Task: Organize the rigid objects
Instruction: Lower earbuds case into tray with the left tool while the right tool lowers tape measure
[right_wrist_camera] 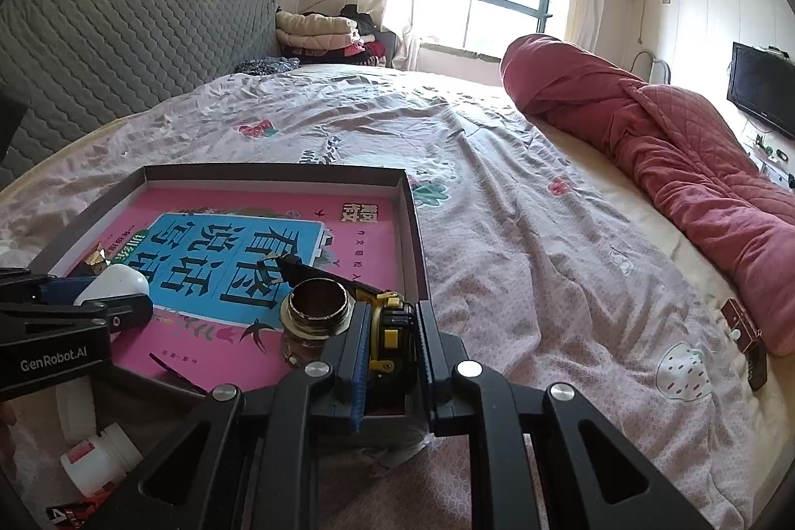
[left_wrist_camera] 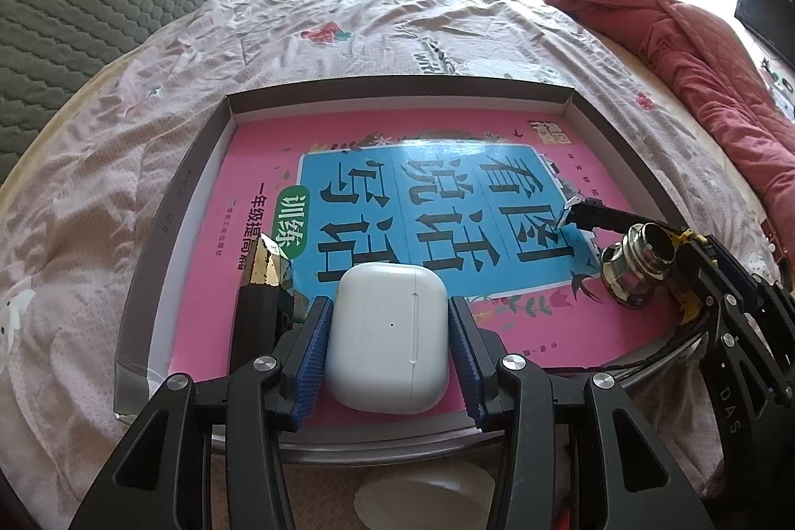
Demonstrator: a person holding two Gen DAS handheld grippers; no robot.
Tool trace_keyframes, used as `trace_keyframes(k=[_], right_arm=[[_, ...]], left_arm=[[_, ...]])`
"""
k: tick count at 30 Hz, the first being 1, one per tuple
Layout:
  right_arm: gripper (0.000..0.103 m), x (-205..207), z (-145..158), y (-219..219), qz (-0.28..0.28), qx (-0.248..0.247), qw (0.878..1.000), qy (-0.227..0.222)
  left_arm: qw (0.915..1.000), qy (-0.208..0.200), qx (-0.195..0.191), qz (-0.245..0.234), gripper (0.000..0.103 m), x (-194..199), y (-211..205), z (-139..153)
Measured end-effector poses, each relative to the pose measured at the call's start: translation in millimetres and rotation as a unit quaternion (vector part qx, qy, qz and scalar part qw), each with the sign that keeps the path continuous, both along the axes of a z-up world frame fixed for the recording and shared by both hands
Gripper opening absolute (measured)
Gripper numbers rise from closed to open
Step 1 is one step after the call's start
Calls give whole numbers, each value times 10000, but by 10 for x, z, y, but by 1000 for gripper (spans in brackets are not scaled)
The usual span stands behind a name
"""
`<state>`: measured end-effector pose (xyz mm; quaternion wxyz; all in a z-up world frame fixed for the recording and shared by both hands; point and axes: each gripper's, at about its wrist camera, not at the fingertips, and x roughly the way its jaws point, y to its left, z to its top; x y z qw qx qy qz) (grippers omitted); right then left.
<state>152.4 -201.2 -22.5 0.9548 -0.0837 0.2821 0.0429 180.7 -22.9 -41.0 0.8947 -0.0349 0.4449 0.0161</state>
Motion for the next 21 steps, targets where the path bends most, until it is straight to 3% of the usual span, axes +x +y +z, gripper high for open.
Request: trace_keyframes(k=[21], right_arm=[[18, -4, 11, -57, 4, 393, 9992, 77]], left_arm=[[9996, -30, -247, 115, 47, -21, 152, 0]])
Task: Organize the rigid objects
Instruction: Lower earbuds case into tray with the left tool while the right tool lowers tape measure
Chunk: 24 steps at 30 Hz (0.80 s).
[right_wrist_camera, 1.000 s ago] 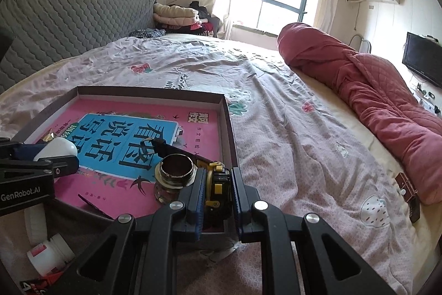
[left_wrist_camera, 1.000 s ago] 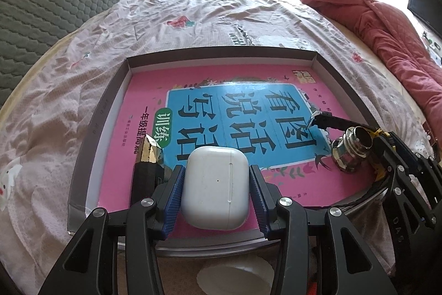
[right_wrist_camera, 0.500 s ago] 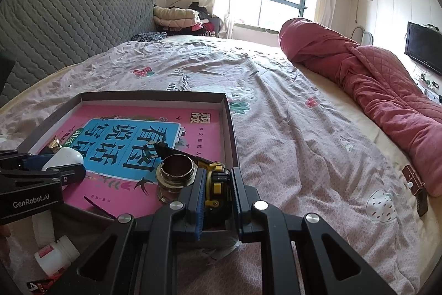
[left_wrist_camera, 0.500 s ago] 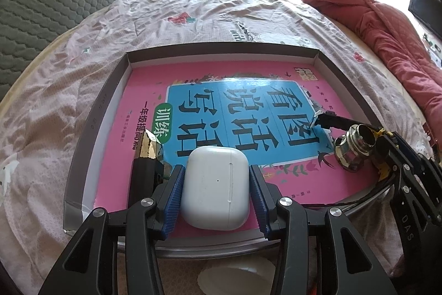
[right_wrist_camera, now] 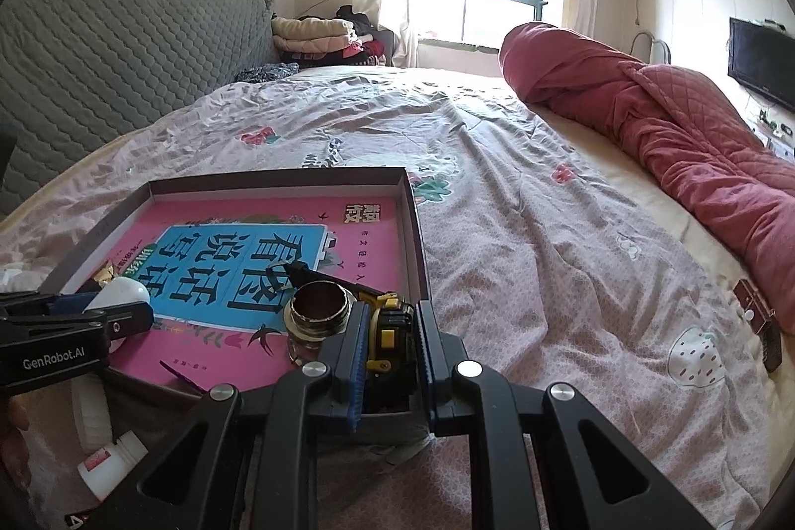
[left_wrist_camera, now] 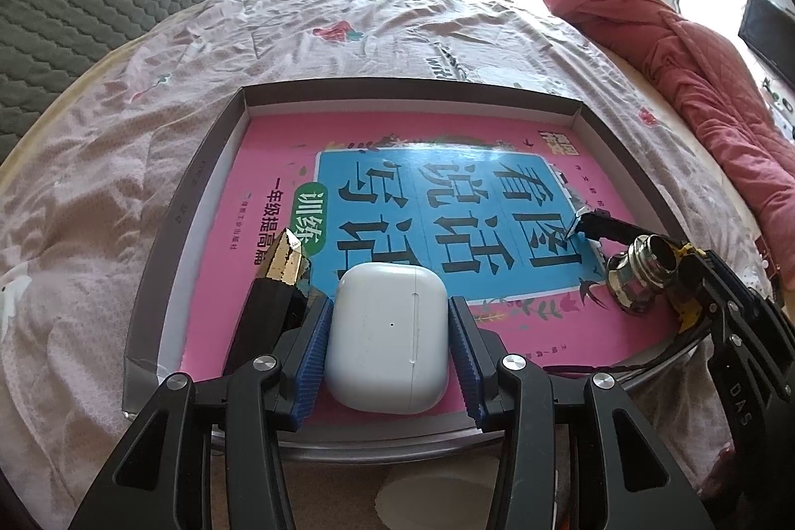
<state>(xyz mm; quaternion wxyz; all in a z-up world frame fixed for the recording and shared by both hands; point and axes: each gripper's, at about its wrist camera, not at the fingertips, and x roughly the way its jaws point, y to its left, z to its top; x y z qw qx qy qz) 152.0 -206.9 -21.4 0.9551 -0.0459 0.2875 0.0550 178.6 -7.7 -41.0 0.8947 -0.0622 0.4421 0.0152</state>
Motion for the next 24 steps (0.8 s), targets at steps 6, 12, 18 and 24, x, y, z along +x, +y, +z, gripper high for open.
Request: trace_keyframes(k=[6, 12, 18, 24], right_arm=[[18, -3, 5, 0, -6, 23, 10000, -13], [18, 3, 25, -27, -11, 155, 9999, -25], [26, -12, 26, 7, 58, 125, 9999, -27], [28, -13, 28, -9, 55, 167, 9998, -54]], left_arm=[[10000, 23, -2, 35, 48, 10, 12, 4], [10000, 40, 45, 3, 48, 17, -19, 2], [10000, 41, 53, -2, 48, 13, -23, 4], [10000, 47, -2, 6, 48, -11, -10, 4]])
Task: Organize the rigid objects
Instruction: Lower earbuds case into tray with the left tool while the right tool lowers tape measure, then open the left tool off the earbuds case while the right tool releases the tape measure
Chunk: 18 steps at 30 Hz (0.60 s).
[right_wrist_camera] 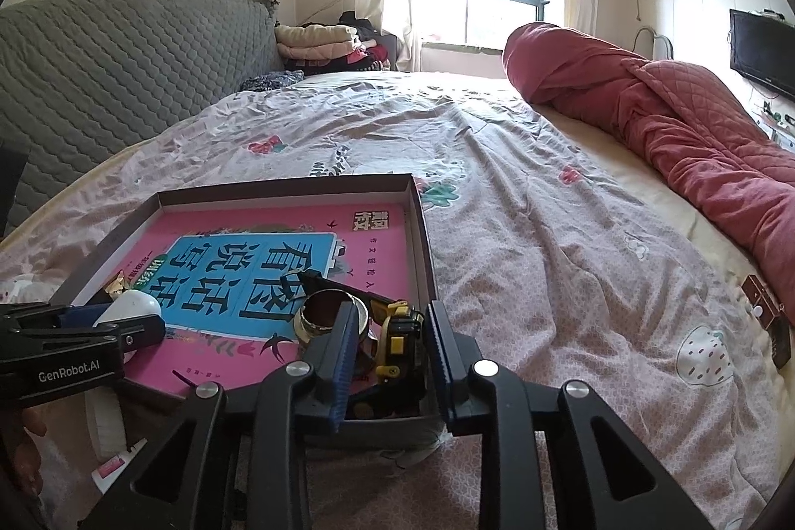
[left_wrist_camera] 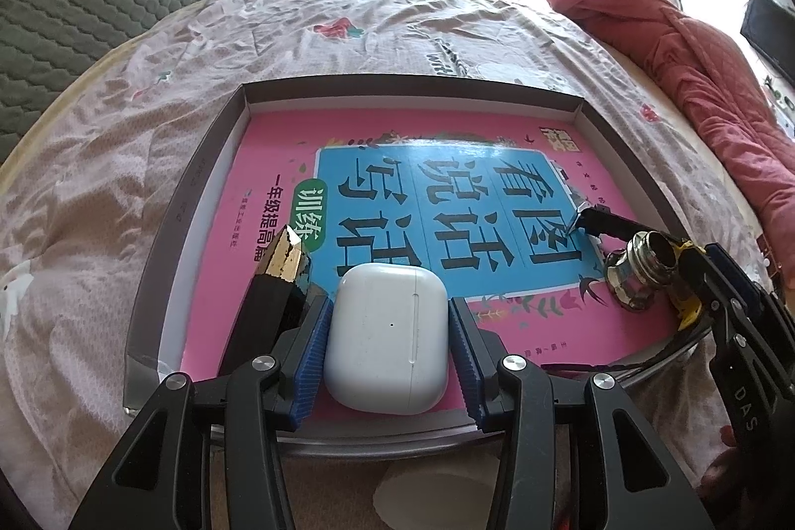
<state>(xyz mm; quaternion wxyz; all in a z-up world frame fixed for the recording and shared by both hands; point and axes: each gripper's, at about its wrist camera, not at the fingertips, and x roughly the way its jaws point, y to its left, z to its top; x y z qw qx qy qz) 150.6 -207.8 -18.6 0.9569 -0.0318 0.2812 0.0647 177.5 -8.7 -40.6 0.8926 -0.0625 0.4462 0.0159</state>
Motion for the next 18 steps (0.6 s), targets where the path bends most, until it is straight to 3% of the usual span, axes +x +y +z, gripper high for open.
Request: trace_keyframes(k=[4, 18], right_arm=[[41, 16, -4, -36, -116, 31, 9999, 27], [41, 21, 1, -71, -188, -20, 9998, 7]], left_arm=[[10000, -1, -19, -3, 48, -7, 6, -4], [10000, 17, -10, 41, 48, -45, 32, 39]])
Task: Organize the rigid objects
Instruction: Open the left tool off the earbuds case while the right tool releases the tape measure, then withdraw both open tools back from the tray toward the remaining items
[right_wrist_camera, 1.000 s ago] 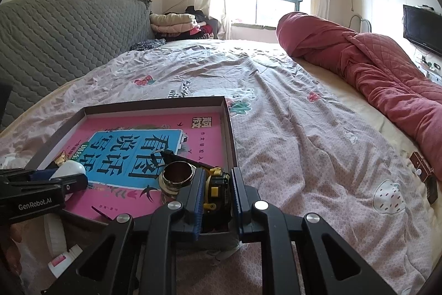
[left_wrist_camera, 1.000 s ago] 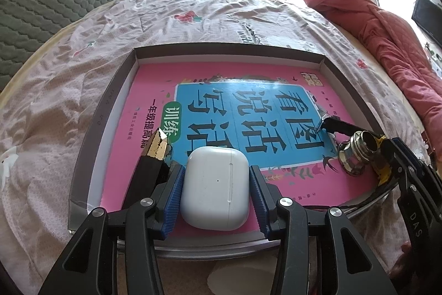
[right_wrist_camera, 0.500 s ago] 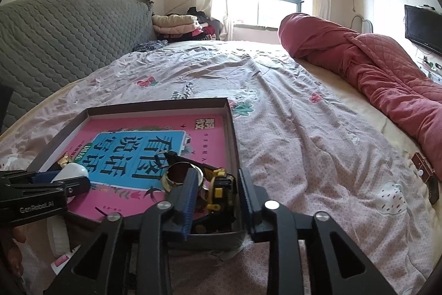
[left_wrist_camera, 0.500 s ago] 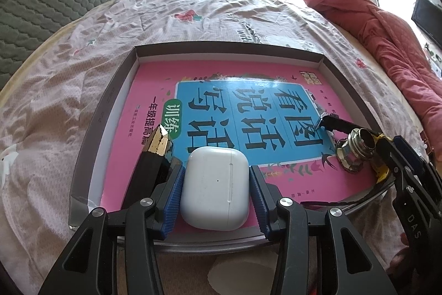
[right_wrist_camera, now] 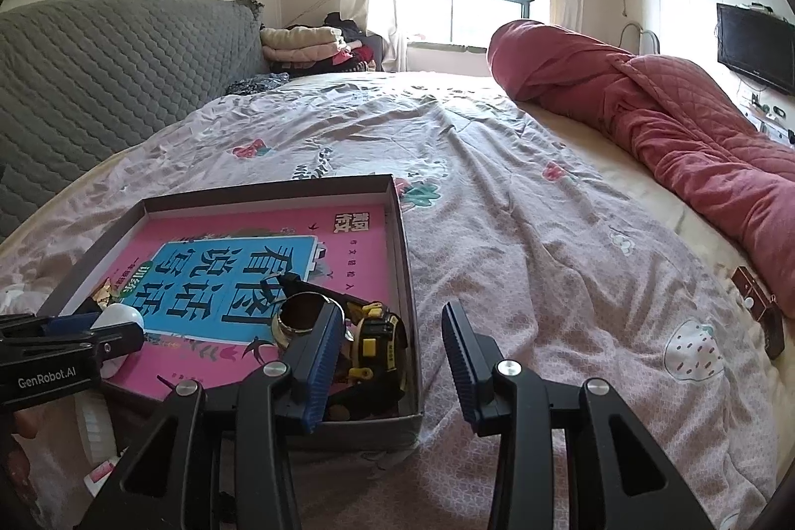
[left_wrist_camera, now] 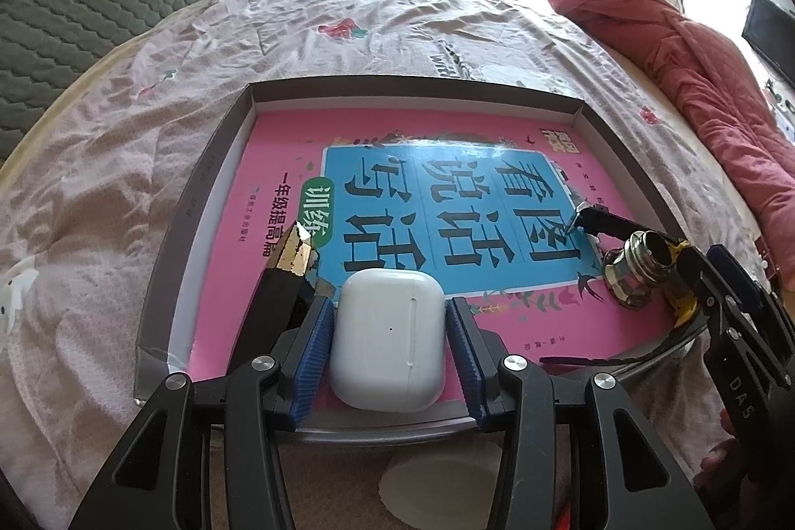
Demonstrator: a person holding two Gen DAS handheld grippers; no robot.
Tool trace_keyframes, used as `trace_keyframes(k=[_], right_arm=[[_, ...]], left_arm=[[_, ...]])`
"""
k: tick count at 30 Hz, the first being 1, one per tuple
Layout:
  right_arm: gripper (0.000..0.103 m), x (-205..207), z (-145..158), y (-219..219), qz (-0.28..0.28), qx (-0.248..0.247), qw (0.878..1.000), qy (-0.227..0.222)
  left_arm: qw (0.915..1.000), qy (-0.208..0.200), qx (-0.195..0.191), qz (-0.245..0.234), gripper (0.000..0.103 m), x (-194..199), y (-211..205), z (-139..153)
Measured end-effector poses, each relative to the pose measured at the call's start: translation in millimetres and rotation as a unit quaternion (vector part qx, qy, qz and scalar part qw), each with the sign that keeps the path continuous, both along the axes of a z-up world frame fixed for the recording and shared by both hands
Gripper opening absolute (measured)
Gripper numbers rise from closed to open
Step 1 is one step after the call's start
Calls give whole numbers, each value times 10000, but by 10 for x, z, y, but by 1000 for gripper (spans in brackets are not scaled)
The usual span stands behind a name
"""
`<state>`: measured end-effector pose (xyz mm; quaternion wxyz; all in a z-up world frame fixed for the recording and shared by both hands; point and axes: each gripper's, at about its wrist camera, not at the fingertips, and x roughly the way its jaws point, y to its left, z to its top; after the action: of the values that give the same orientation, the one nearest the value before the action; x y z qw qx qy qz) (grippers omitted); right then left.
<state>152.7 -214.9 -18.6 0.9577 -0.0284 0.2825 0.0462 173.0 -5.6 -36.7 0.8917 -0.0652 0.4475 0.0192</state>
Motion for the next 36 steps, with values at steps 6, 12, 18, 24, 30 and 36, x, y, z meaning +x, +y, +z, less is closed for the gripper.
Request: trace_keyframes(k=[6, 12, 18, 24, 30, 36], right_arm=[[41, -4, -5, -8, 0, 37, 10000, -7], [42, -15, 15, -41, 7, 115, 9999, -34], [42, -36, 26, -22, 96, 120, 9999, -49], [42, -67, 45, -22, 119, 145, 9998, -90], [48, -99, 48, 1, 167, 70, 9998, -110], [48, -166, 45, 13, 209, -6, 9997, -120]], left_arm=[[10000, 9, 7, -4, 49, -32, 6, 27], [10000, -24, 1, 14, 55, -89, 41, 81], [9999, -98, -51, 38, 56, -158, 77, 179], [9998, -180, -71, 27, 57, -247, 101, 283], [9997, -196, -73, 91, 58, -343, 143, 335], [9997, -225, -85, 109, 59, -436, 172, 371]])
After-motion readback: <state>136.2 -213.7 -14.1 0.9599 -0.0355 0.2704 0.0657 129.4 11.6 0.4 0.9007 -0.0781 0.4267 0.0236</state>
